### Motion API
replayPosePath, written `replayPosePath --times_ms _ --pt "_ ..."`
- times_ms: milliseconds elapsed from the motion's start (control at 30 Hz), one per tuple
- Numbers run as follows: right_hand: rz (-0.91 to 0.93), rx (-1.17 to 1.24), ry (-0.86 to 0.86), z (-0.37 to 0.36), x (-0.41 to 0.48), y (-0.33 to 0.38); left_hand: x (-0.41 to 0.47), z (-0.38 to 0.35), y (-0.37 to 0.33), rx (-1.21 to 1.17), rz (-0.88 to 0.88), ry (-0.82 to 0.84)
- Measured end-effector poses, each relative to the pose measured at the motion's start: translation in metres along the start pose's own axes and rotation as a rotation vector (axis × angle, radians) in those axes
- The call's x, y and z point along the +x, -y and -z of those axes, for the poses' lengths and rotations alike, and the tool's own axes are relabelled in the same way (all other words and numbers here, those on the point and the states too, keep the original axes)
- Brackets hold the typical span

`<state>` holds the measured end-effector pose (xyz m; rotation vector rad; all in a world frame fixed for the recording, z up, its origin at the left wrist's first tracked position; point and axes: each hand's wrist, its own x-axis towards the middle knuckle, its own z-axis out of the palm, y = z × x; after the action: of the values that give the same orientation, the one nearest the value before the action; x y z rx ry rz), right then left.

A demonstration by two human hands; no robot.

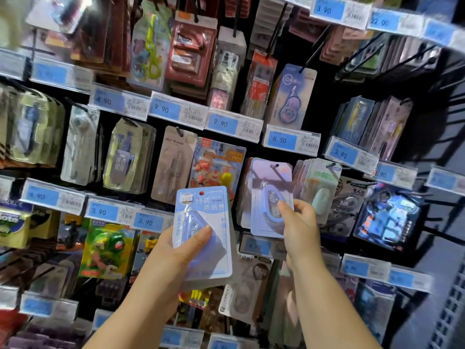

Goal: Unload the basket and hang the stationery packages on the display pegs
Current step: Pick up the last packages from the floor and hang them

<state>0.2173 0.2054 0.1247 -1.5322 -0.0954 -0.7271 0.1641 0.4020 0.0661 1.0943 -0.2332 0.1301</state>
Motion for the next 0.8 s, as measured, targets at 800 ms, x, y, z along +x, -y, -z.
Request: replayPosePath --times_ms 800 --pt "-0.1 -0.616 0.039 -0.007 0.018 -0.003 -0.003 -0.003 0.002 0.03 0.0 0.021"
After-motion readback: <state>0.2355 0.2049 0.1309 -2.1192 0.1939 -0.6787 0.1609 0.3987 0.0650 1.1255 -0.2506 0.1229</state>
